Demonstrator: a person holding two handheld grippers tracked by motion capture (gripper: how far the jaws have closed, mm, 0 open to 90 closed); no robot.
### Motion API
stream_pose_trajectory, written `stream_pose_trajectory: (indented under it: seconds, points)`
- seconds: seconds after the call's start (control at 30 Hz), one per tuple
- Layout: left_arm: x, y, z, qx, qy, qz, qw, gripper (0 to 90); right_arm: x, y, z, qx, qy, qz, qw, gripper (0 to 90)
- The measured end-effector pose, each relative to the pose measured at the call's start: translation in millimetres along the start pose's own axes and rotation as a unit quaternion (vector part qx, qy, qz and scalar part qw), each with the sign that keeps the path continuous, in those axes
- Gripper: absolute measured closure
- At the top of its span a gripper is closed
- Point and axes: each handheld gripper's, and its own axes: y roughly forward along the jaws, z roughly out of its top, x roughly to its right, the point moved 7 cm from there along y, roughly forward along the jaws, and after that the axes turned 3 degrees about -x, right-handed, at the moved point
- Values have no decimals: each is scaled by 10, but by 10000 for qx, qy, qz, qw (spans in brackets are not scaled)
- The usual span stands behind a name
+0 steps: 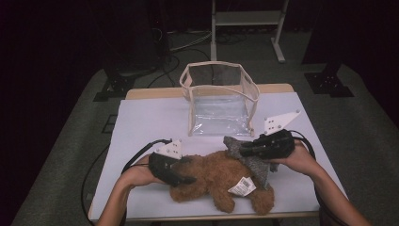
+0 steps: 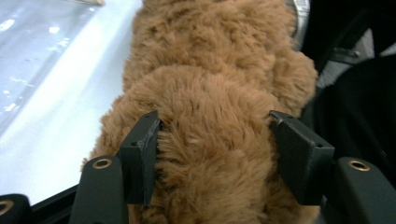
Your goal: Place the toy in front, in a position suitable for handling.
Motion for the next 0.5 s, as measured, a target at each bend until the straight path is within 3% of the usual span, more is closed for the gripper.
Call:
stream_pose_trajectory:
  seconds: [0.1, 0.17, 0.23, 0.5]
  points:
    - [-25, -32, 81, -28, 99, 151, 9998, 329, -37, 71, -43, -107, -12, 66, 9999, 777]
    - [-53, -29, 153, 56, 59, 212, 9997, 302, -84, 118, -66, -184, -56, 136, 9997, 777]
    - [-49, 32, 155, -93, 121, 216, 9997, 315, -108, 109, -63, -124, -67, 192, 9997, 777]
    - [29, 55, 97, -245, 171, -47, 9995, 348, 5, -93, -136, 75, 129, -20, 9999, 776]
